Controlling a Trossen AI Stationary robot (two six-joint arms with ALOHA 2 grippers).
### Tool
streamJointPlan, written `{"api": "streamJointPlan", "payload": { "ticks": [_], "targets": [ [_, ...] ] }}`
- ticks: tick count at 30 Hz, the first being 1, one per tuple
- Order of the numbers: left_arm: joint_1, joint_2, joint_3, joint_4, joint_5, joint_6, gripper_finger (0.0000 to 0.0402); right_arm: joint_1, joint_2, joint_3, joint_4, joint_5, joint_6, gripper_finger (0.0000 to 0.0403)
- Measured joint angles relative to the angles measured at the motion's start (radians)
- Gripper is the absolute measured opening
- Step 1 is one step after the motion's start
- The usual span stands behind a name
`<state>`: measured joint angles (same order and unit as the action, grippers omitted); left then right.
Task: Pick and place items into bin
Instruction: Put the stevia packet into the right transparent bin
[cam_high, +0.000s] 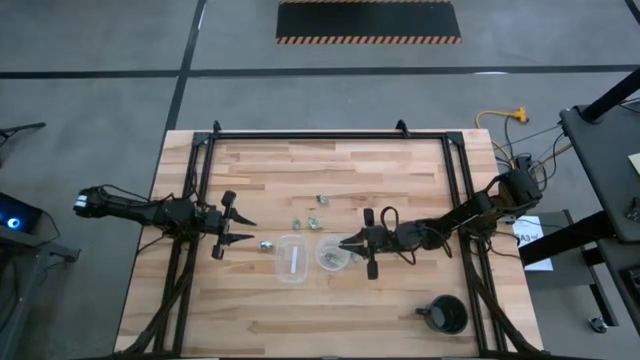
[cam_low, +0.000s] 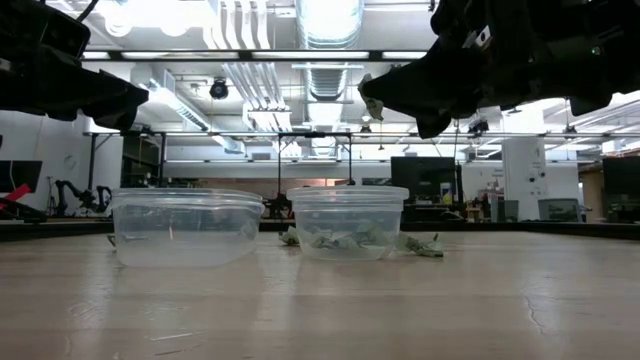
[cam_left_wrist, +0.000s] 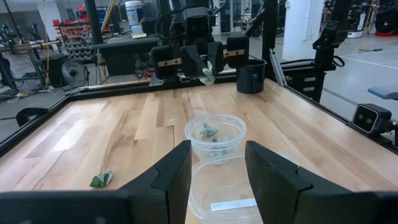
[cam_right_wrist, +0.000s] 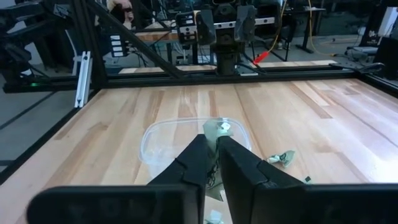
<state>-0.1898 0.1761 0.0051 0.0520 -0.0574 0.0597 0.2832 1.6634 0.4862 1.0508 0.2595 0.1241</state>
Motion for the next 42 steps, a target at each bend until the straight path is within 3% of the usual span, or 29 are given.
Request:
{"api": "streamJointPlan", "payload": {
  "ticks": [14, 22, 28, 36, 42],
  "targets": [
    [0.0, 0.0, 0.0, 0.0, 0.0, 0.0, 0.0135, 0.0, 0.022, 0.001, 0.005, 0.003, 0.009, 0.0138],
    [0.0, -0.001, 0.0, -0.001, 0.0, 0.0, 0.0135, 0.0, 0.087, 0.061, 0.0, 0.003, -0.003, 0.0178],
    [0.0, 0.0, 0.0, 0.0, 0.0, 0.0, 0.0135, 0.0, 0.126, 0.091, -0.004, 0.003, -0.035, 0.0184],
    [0.0, -0.002, 0.0, -0.001, 0.0, 0.0, 0.0135, 0.0, 0.127, 0.084, -0.009, 0.004, -0.03, 0.0163],
    [0.0, 0.0, 0.0, 0.0, 0.0, 0.0, 0.0135, 0.0, 0.109, 0.082, -0.106, 0.004, -0.03, 0.015]
  ]
}}
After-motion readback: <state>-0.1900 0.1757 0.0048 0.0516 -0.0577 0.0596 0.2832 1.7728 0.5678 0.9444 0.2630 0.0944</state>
